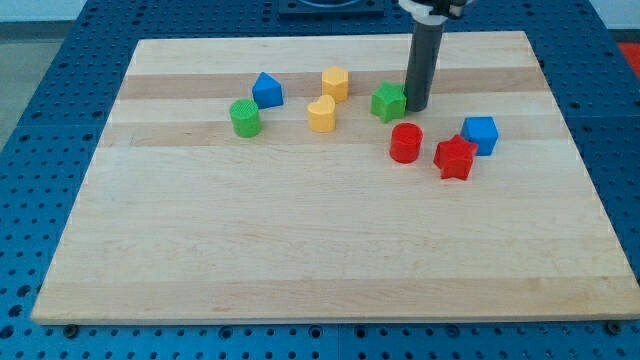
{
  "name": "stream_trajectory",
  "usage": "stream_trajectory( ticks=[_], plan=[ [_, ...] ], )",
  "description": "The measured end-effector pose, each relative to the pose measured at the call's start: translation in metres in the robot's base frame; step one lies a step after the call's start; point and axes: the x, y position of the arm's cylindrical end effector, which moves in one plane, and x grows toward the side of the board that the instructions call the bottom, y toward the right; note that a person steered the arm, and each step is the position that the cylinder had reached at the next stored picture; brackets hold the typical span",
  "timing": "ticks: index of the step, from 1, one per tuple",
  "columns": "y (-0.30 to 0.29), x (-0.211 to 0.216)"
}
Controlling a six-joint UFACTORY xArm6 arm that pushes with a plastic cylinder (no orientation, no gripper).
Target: Move red circle on bottom right to green circle
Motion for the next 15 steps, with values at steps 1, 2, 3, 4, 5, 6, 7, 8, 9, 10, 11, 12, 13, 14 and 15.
stream_trajectory(
  ticks=[1,2,3,4,5,6,7,8,9,10,11,12,13,14,15],
  plan=[
    [0.001,0.027],
    [0.000,0.053],
    [-0.001,0.081],
    [0.009,0.102],
    [0.013,0.121],
    [0.010,0.119],
    [-0.008,0.100],
    [-0.047,0.099],
    [-0.094,0.103],
    [-0.136,0.103],
    [-0.163,0.102],
    [-0.164,0.116],
    [-0.182,0.136],
    [-0.211,0.131],
    [-0.225,0.117]
  ],
)
